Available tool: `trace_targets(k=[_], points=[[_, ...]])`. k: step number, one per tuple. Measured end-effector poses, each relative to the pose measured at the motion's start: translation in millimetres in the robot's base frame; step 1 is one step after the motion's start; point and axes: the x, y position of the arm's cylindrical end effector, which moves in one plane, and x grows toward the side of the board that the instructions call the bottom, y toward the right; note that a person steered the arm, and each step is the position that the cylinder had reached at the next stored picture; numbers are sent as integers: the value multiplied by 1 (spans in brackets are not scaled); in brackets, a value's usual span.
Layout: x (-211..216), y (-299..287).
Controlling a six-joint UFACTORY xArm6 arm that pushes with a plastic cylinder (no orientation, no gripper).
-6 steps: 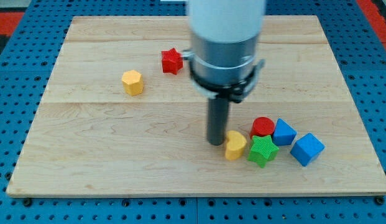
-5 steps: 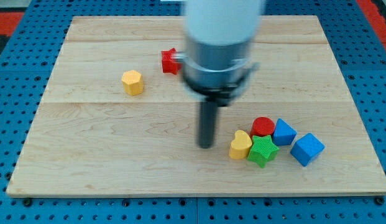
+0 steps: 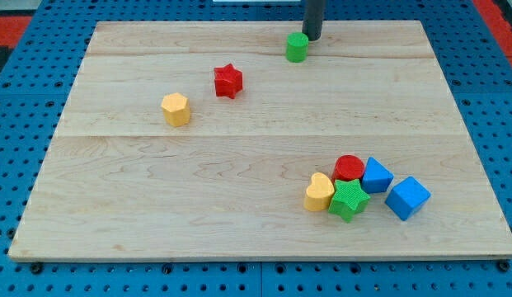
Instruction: Push the red star towards the bottom center
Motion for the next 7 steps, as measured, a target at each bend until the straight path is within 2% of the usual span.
trace_targets(k=[1,2,3,4,5,6,7], points=[[41,-76],[77,-97],[74,-114],[105,-147],[133,-146],[177,-103],[190,-101]])
